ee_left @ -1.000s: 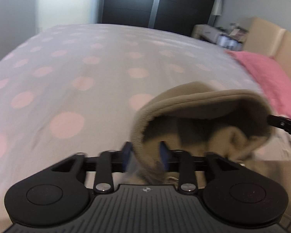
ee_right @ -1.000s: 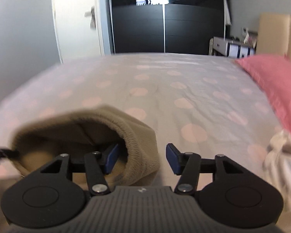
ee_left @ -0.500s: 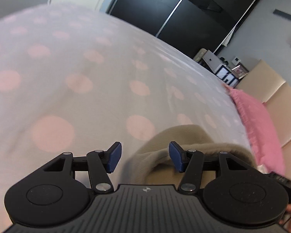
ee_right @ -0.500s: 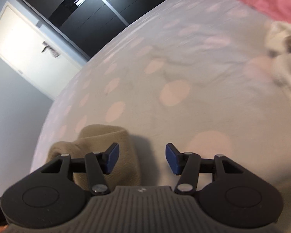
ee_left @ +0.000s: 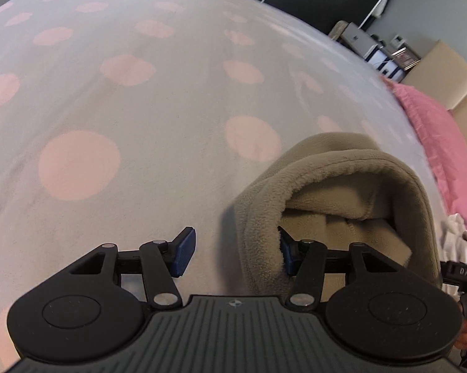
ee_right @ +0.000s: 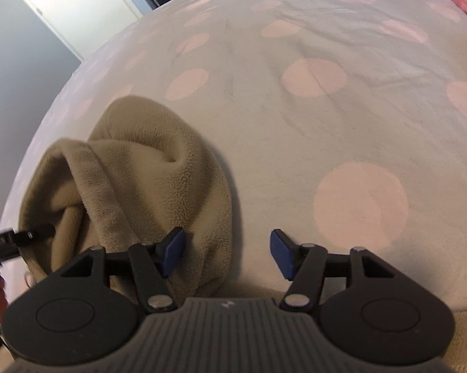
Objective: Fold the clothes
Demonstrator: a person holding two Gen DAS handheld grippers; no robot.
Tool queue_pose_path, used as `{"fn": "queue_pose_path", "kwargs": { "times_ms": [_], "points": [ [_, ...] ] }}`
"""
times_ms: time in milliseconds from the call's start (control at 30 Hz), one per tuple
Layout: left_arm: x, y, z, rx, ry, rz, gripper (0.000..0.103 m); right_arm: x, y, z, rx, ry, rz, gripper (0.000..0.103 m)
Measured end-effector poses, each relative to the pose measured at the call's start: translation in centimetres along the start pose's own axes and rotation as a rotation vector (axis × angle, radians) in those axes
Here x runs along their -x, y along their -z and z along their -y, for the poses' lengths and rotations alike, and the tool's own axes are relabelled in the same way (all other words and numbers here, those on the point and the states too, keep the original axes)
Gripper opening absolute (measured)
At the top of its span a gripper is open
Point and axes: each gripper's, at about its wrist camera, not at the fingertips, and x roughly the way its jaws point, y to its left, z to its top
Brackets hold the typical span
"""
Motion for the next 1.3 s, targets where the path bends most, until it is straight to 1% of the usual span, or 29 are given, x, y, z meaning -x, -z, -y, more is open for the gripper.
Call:
{"fn": "queue_pose_path", "kwargs": {
  "times_ms": [67, 133, 167, 233, 300, 333, 367, 400, 433, 500, 533, 600, 633, 667, 700, 733, 767, 800, 833, 867, 900, 933, 967, 1000, 1067, 1133, 1200, 1233, 1300],
  "points": [
    [0.5, -0.3, 0.7, -0.013, 0.009, 0.030, 0.053, 0.7, -0.3, 0.0, -0.017, -0.035, 0.033, 0.063],
    [0.9, -0.6, 1.5, -0.026, 0.005, 0.056, 0.053, 1.8, -0.4, -0.4, -0.034, -0.053, 0.101, 0.063],
    [1.0, -0.7, 1.8, -0.037, 0.001, 0.055, 0.053, 2.3, -0.5, -0.7, -0.036, -0.060, 0.132, 0.063],
    [0.7, -0.9, 2.6, -0.067, -0.021, 0.047, 0.053, 3.7, -0.1, -2.0, 0.013, -0.043, 0.185, 0.063],
    [0.4, -0.8, 3.1, -0.094, -0.040, 0.045, 0.053, 5.4, 0.6, -4.0, 0.096, -0.014, 0.256, 0.063],
    [0.1, -0.7, 3.2, -0.094, -0.048, 0.039, 0.053, 6.2, 0.9, -5.1, 0.146, 0.004, 0.286, 0.067],
    [-0.2, -0.7, 3.4, -0.094, -0.057, 0.032, 0.053, 6.6, 1.2, -6.4, 0.207, 0.040, 0.291, 0.071],
    [-0.6, -0.6, 3.4, -0.088, -0.066, 0.021, 0.053, 6.1, 1.4, -7.8, 0.259, 0.107, 0.261, 0.079],
    [-1.0, -0.4, 3.5, -0.076, -0.070, 0.007, 0.053, 5.6, 1.5, -8.9, 0.303, 0.173, 0.226, 0.081],
    [-1.5, 0.1, 3.6, -0.052, -0.062, -0.013, 0.051, 3.7, 1.7, -9.9, 0.325, 0.285, 0.124, 0.081],
    [-1.6, 0.3, 3.7, -0.043, -0.055, -0.020, 0.051, 2.7, 1.7, -9.7, 0.306, 0.301, 0.074, 0.081],
    [-1.8, 0.6, 3.9, -0.040, -0.058, -0.020, 0.051, 1.3, 1.5, -8.7, 0.217, 0.334, 0.023, 0.081],
    [-1.9, 0.7, 4.0, -0.036, -0.058, -0.018, 0.052, 0.6, 1.3, -8.1, 0.171, 0.345, -0.002, 0.081],
    [-1.9, 0.7, 3.9, -0.023, -0.050, -0.020, 0.055, 0.0, 1.1, -7.2, 0.112, 0.330, -0.019, 0.081],
    [-2.0, 0.7, 3.8, -0.015, -0.040, -0.022, 0.057, -0.3, 0.9, -5.9, 0.028, 0.278, -0.020, 0.079],
    [-2.0, 0.8, 3.8, -0.007, -0.029, -0.024, 0.057, -0.6, 0.6, -4.7, -0.055, 0.225, -0.021, 0.065],
    [-2.1, 0.8, 3.7, -0.003, -0.023, -0.024, 0.057, -0.9, 0.5, -3.8, -0.115, 0.182, -0.020, 0.054],
    [-2.1, 0.9, 3.9, -0.013, -0.033, -0.017, 0.051, -1.1, 0.6, -4.3, -0.090, 0.175, -0.012, 0.038],
    [-2.1, 1.0, 4.1, -0.023, -0.044, -0.010, 0.043, -1.3, 0.7, -4.7, -0.065, 0.168, -0.003, 0.025],
    [-2.0, 1.1, 4.2, -0.033, -0.053, 0.001, 0.027, -1.3, 0.9, -5.4, -0.026, 0.167, 0.009, 0.017],
    [-1.3, 1.1, 4.2, -0.042, -0.056, 0.031, 0.016, -1.0, 1.1, -6.9, 0.069, 0.188, 0.041, 0.014],
    [-0.7, 1.1, 4.2, -0.051, -0.058, 0.060, 0.009, -0.2, 1.5, -8.6, 0.191, 0.228, 0.098, 0.013],
    [0.1, 1.0, 4.1, -0.060, -0.063, 0.095, 0.006, 0.5, 2.0, -10.3, 0.314, 0.269, 0.155, 0.013],
    [1.6, 1.0, 3.9, -0.070, -0.081, 0.158, 0.002, 1.3, 2.4, -11.9, 0.429, 0.308, 0.213, 0.013],
    [4.9, 1.5, 3.5, -0.099, -0.101, 0.290, 0.003, 3.1, 3.8, -14.1, 0.606, 0.374, 0.335, 0.013],
    [7.7, 2.5, 3.4, -0.138, -0.124, 0.377, 0.003, 4.6, 5.1, -15.0, 0.694, 0.385, 0.432, 0.013],
    [9.7, 3.9, 3.3, -0.144, -0.156, 0.439, 0.003, 5.5, 6.5, -15.5, 0.782, 0.399, 0.507, 0.013],
    [10.1, 4.4, 3.0, -0.133, -0.172, 0.443, 0.003, 5.6, 7.1, -15.7, 0.821, 0.409, 0.525, 0.013],
    [9.1, 4.8, 2.0, -0.085, -0.197, 0.370, 0.003, 4.2, 7.3, -15.3, 0.835, 0.448, 0.467, 0.013]
  ]
}}
